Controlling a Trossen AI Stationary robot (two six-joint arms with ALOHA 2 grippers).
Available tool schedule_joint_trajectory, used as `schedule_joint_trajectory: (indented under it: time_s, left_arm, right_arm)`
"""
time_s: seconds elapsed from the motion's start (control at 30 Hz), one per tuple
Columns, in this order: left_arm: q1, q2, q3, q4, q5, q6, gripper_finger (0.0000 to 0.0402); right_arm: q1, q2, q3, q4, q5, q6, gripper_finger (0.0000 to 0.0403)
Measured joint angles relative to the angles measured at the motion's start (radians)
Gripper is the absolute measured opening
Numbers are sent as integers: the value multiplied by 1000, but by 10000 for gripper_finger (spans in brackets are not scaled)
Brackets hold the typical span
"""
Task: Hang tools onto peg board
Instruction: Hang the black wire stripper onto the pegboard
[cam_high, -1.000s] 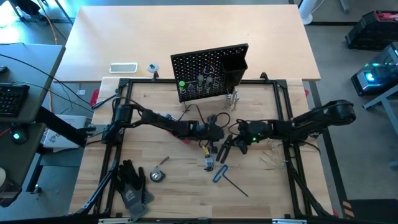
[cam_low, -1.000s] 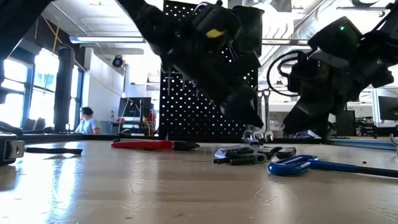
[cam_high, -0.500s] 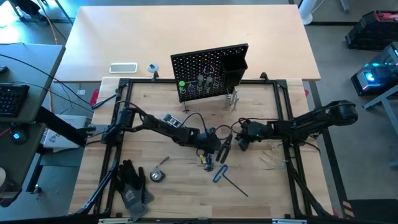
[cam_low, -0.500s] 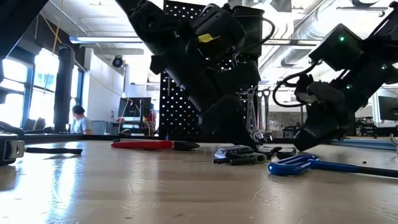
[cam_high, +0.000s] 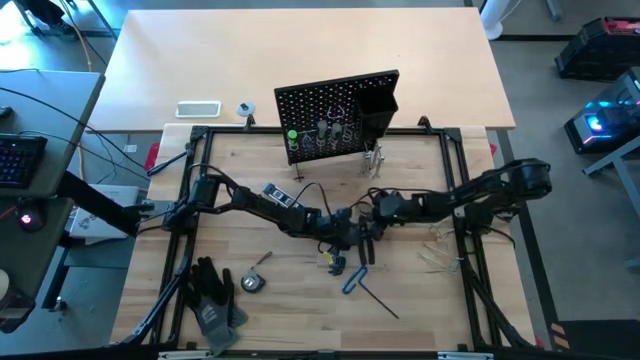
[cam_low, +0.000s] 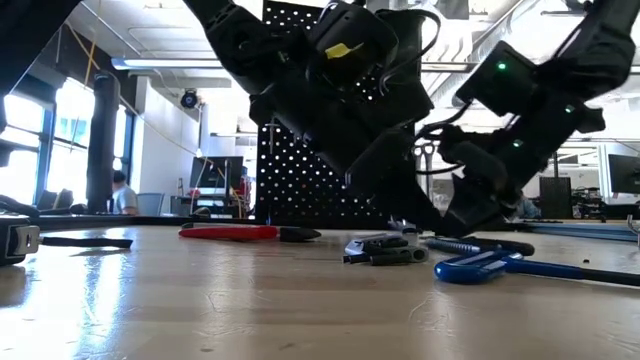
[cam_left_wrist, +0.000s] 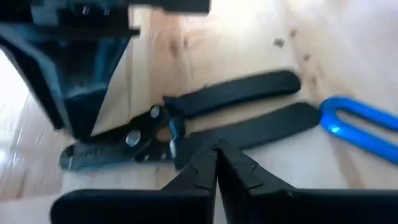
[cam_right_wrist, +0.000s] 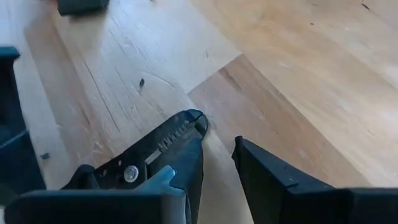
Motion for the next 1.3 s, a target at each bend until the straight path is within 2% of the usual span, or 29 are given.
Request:
schedule_joint_trajectory:
  time_s: [0.13,0.3,0.5,0.7,0.83,0.93,1.13,1.3]
  left_arm:
    - [-1,-13,0,-58,-84,26,3]
    - [7,-37,1,-87,-200,109,3]
    - [50,-40,1,-51,-198,162,3]
    - [106,-36,0,4,-58,224,3]
    - [127,-29,0,50,67,321,3]
    - [134,-19,1,66,146,372,3]
    - [136,13,1,104,157,428,3]
    - [137,34,2,110,168,448,3]
  right_arm:
    - [0,-28,33,-67,3,-54,99]
    - [28,-123,61,-141,1,-64,99]
    - [105,-253,61,-317,0,19,99]
    - [251,-315,41,-351,5,190,99]
    - [354,-297,38,-330,71,278,107]
    - [416,-263,37,-244,126,301,132]
    - [468,-119,39,-67,188,294,198]
    - [467,6,87,-78,192,288,209]
